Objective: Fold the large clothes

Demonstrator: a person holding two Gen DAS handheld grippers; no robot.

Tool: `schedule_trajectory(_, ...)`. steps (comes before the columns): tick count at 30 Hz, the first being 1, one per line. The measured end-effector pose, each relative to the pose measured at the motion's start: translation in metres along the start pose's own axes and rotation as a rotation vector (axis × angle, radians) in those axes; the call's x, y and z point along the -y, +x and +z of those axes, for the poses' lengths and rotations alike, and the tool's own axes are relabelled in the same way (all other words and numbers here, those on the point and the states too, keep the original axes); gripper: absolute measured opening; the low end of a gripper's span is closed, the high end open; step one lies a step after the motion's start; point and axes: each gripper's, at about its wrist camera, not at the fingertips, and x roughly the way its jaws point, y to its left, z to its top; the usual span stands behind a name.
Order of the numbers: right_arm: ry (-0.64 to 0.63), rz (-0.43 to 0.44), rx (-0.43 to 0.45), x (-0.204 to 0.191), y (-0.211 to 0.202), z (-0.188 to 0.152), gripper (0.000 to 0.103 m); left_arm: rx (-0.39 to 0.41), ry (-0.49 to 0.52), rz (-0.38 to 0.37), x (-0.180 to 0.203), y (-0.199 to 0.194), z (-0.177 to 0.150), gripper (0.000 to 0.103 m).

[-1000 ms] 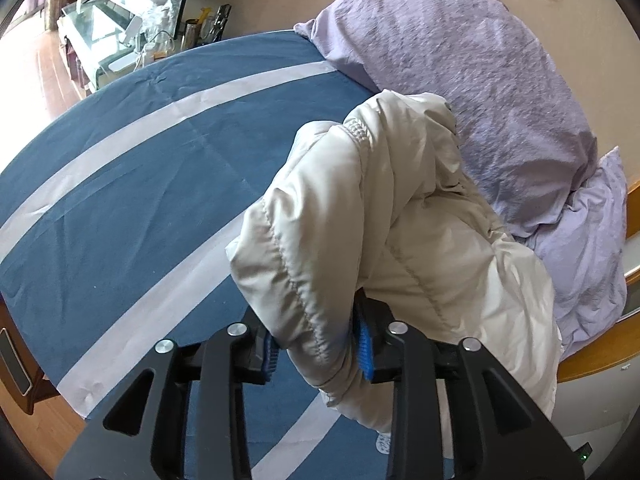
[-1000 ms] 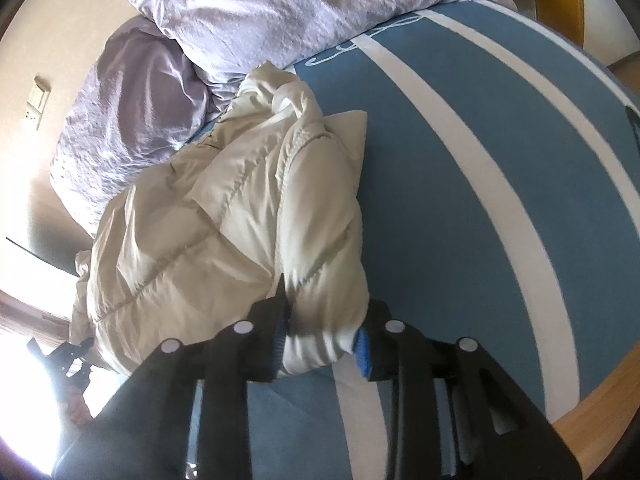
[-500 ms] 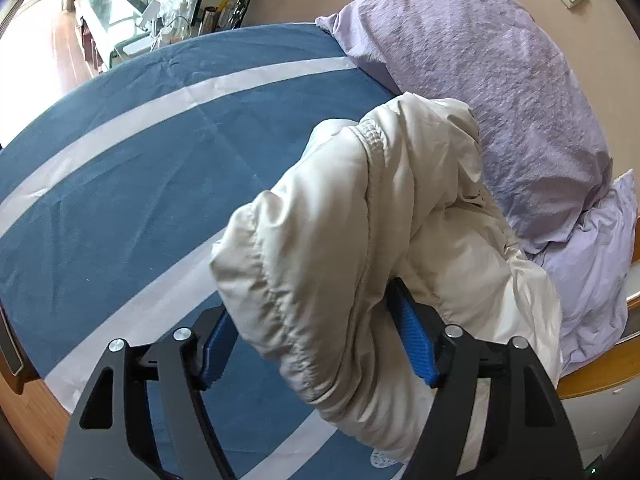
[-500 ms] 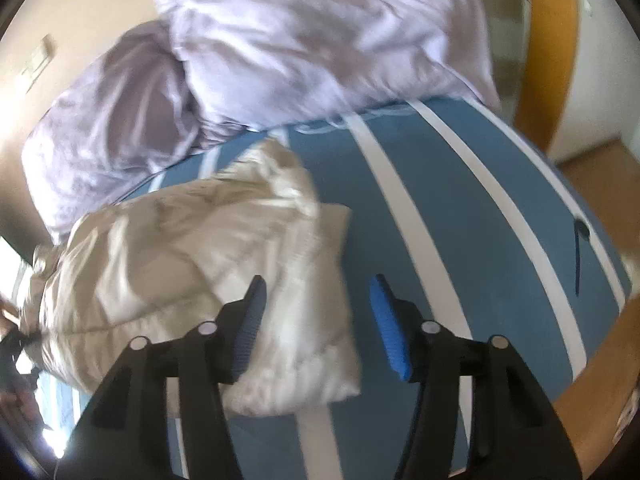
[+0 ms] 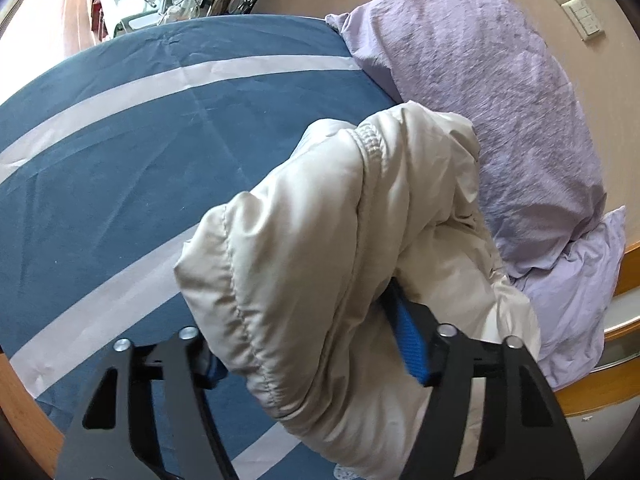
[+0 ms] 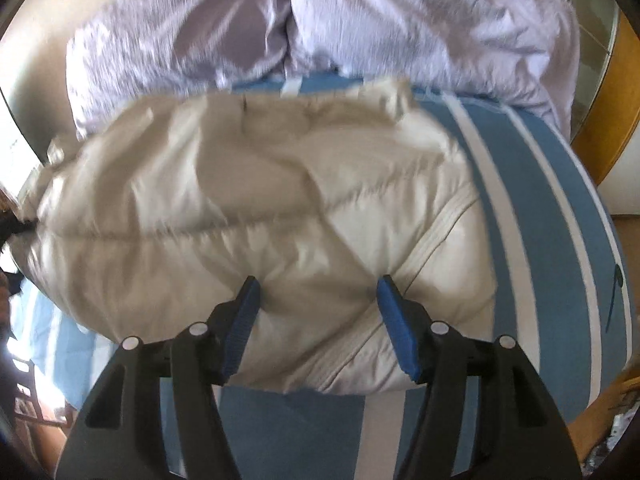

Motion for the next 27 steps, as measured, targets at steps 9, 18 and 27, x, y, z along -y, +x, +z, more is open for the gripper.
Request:
schedule_trajectory(9, -0.056, -0.064, -0.014, -0.012, 0.019, -0.006, 0.065, 0.018, 0.005, -0.16, 0.022, -0.024, 0.007, 0.027)
schedule_trajectory(18, -0.027, -0.051, -0.025, -0.008, 0.023, -0.001, 0.065, 0.05, 0.15, -0.376, 0.104, -0.073, -0.009, 0.026)
schedule_trajectory(27, -0.001, -0.029, -0.024, -0.003, 0.023, 0.002, 0.065, -0.001, 0.379, -0.519, 0.194, -0.097, -0.062, 0.026)
